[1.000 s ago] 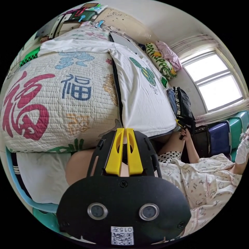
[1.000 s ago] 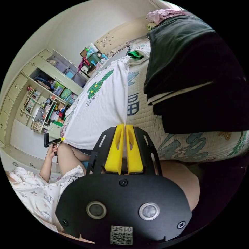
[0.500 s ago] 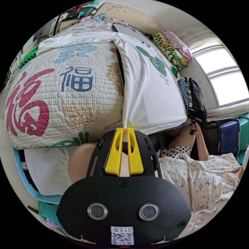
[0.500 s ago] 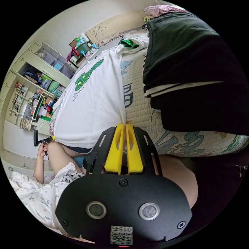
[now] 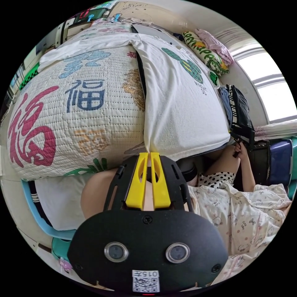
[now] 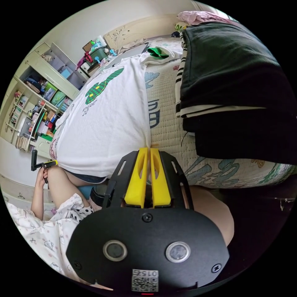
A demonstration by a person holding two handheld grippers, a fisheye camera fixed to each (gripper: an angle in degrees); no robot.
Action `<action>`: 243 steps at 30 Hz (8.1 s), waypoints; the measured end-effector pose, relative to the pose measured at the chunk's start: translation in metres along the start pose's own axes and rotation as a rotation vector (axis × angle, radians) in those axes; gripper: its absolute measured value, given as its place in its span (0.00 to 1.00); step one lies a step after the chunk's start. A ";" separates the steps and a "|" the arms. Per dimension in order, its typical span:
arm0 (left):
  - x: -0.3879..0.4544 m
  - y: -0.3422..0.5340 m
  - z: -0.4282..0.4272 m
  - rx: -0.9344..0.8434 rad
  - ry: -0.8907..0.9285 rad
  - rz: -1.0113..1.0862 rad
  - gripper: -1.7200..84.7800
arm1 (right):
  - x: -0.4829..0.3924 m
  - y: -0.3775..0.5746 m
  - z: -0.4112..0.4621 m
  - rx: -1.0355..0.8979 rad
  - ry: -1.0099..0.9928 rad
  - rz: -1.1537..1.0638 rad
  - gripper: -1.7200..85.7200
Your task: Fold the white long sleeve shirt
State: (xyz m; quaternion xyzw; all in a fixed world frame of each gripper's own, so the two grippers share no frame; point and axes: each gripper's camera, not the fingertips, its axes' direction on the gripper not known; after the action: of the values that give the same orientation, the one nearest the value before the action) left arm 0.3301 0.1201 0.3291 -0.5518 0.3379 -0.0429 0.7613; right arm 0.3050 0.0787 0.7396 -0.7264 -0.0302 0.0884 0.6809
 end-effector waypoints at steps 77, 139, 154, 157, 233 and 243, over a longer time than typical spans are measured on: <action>0.016 -0.056 -0.112 0.007 -0.009 0.004 0.01 | -0.208 0.913 -0.221 1.711 -1.060 -0.153 0.01; 0.039 0.139 -0.154 0.946 -0.283 0.104 0.01 | 0.047 -0.169 0.104 0.316 -0.290 -0.063 0.10; -0.046 -0.086 -0.048 0.549 0.073 0.169 0.01 | 0.069 -0.429 0.196 0.045 -0.164 0.087 0.05; -0.054 -0.127 -0.033 0.501 0.095 0.177 0.01 | 0.075 -0.438 0.182 0.063 -0.114 0.081 0.02; -0.138 -0.062 -0.084 0.386 0.062 -0.029 0.15 | -0.074 0.190 0.031 -0.129 -0.173 -0.077 0.12; -0.110 -0.074 -0.096 0.186 0.027 -0.002 0.03 | -0.136 0.207 0.066 -0.184 -0.113 -0.029 0.02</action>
State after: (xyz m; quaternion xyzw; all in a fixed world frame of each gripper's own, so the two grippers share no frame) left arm 0.2142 0.0618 0.4294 -0.4782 0.3422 -0.0824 0.8047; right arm 0.1442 0.1066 0.5423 -0.7793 -0.0871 0.1162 0.6096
